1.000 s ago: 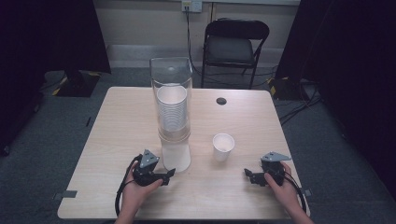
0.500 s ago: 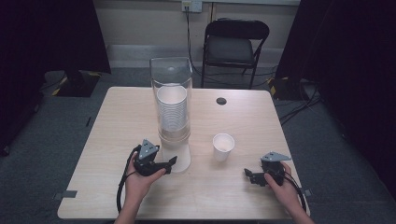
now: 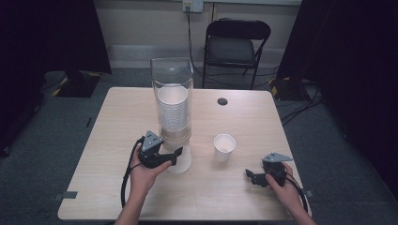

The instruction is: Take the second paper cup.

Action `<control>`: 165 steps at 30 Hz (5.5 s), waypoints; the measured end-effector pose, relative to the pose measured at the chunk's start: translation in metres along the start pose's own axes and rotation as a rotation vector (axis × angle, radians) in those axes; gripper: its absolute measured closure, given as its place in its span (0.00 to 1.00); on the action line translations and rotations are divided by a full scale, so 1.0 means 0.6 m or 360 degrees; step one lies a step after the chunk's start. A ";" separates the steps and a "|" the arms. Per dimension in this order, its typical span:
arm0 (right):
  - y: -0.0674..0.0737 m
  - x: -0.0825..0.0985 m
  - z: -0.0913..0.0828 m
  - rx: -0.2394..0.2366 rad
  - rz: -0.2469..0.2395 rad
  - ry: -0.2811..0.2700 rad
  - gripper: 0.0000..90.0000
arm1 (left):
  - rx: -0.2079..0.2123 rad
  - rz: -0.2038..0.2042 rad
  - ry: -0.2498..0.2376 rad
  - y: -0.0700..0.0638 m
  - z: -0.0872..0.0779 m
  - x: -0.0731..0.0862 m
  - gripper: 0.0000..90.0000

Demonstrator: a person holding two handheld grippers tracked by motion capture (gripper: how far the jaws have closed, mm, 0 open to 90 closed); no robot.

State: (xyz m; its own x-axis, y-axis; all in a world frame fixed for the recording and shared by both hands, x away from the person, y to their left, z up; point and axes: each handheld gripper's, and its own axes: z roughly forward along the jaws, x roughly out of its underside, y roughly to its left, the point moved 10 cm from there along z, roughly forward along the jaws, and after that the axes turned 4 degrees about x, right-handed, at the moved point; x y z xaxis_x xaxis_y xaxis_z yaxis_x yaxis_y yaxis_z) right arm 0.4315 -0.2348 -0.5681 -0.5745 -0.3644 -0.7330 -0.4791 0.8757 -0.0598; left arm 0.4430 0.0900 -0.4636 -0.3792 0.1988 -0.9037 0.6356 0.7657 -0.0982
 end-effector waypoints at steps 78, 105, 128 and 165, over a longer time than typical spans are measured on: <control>0.000 0.001 -0.001 0.0003 0.0002 0.0000 0.15 | -0.0013 0.0044 0.0335 -0.039 0.029 0.154 0.42; 0.124 -0.113 -0.074 -0.0400 -0.0142 -0.0104 0.27 | 0.0333 0.0309 0.0389 -0.149 0.021 0.160 0.41; 0.213 -0.168 -0.079 -0.0698 -0.0141 0.0039 0.50 | 0.0376 0.0406 0.0371 -0.184 0.042 0.153 0.41; 0.174 -0.138 -0.068 -0.0622 -0.0037 0.0243 0.69 | 0.0293 0.0372 0.0443 -0.145 0.024 0.164 0.32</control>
State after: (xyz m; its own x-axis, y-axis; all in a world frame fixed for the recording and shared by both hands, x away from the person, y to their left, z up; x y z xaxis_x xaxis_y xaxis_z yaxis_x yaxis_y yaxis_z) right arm 0.4019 -0.1264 -0.4860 -0.6381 -0.4511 -0.6240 -0.6921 0.6911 0.2081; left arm 0.3600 0.0342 -0.5497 -0.3617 0.5316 -0.7659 0.8264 0.5630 0.0005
